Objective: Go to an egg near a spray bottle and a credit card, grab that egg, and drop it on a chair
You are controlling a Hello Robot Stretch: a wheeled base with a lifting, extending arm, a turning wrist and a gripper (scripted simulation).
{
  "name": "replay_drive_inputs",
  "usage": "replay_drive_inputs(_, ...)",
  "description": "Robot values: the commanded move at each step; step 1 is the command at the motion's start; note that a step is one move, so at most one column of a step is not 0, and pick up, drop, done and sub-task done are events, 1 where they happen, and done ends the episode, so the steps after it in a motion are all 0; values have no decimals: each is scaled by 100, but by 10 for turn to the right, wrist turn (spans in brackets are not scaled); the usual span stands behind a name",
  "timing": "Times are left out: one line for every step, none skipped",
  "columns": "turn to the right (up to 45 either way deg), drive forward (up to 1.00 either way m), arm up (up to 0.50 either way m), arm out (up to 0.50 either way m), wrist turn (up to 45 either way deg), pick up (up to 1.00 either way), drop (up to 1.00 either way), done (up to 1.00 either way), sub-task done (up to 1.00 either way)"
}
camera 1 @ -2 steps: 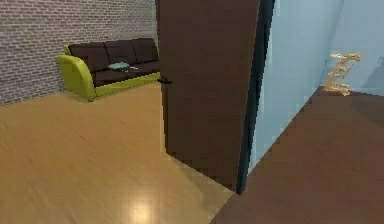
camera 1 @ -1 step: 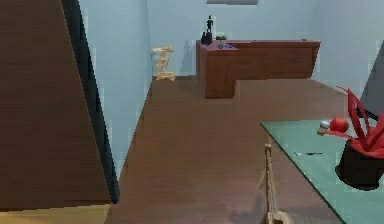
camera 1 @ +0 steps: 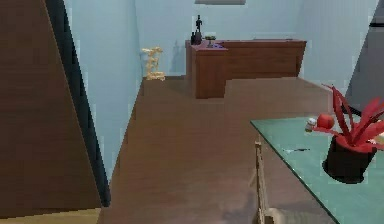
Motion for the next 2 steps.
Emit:
replay_drive_inputs(-450,0,0,0,0,0,0,0,0)
replay_drive_inputs(-60,0,0,0,0,0,0,0,0)
